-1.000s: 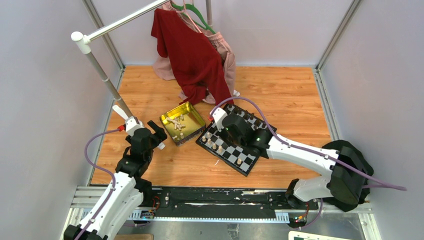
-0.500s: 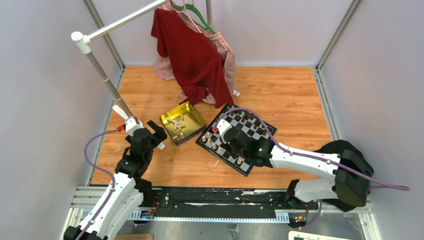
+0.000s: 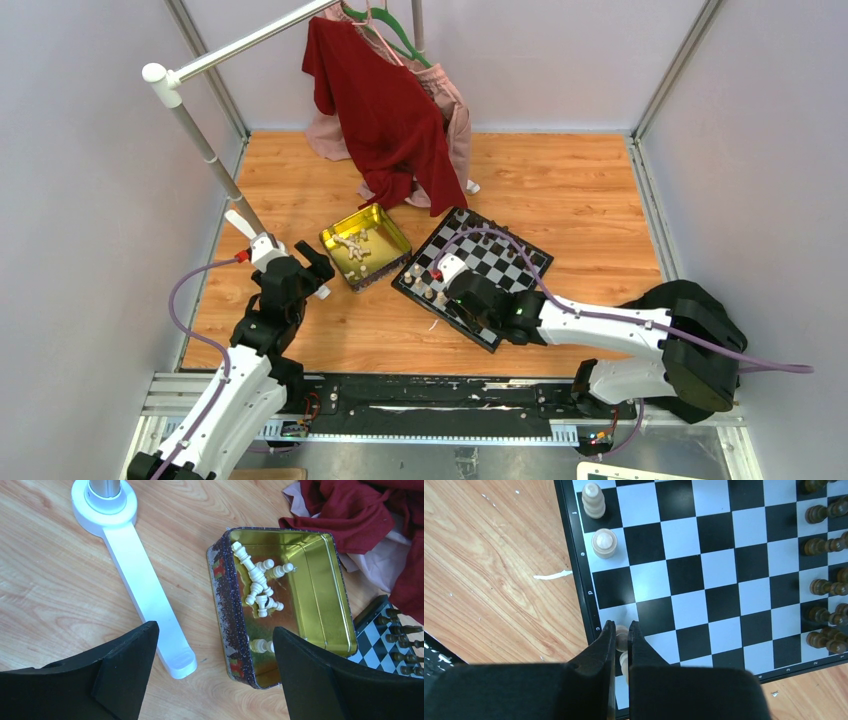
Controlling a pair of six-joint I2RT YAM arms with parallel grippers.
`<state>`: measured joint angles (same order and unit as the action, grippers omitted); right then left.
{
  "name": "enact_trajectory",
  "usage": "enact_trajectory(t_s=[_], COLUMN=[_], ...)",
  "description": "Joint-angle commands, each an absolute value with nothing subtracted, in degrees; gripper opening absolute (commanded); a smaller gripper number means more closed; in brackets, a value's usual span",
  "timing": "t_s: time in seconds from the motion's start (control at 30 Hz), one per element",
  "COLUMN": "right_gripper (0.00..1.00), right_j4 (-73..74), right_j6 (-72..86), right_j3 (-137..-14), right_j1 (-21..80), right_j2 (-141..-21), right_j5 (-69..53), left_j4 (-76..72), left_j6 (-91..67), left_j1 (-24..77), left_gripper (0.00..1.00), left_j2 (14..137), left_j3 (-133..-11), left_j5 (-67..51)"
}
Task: Set up the chess pieces on the board
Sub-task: Place the chess piece on the chessboard.
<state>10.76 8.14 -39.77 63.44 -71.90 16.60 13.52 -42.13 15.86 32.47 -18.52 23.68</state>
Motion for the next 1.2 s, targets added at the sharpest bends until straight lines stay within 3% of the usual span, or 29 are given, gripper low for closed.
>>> enact_trajectory(t_s=[0.0,1.03,1.17], right_gripper=[0.0,0.0,0.04], right_j4=[7.8,3.0,3.2], right_j6=[10.2,9.9,10.3], right_j3=[-37.5,-35.1,-34.9], right_j1=[64.7,65.2,65.2], right_j2=[-71.3,-72.3,-72.3], right_j5=[18.9,21.3,21.2], left_j4=[12.3,11.6,11.6], left_j6=[-41.6,-41.5,-41.5], left_j1=[16.0,16.0,16.0], left_gripper=[0.9,0.89,0.9], left_j2=[32.0,32.8,32.8], left_j3=[-19.2,-19.3,-19.2], left_j5=[23.8,23.4,23.4])
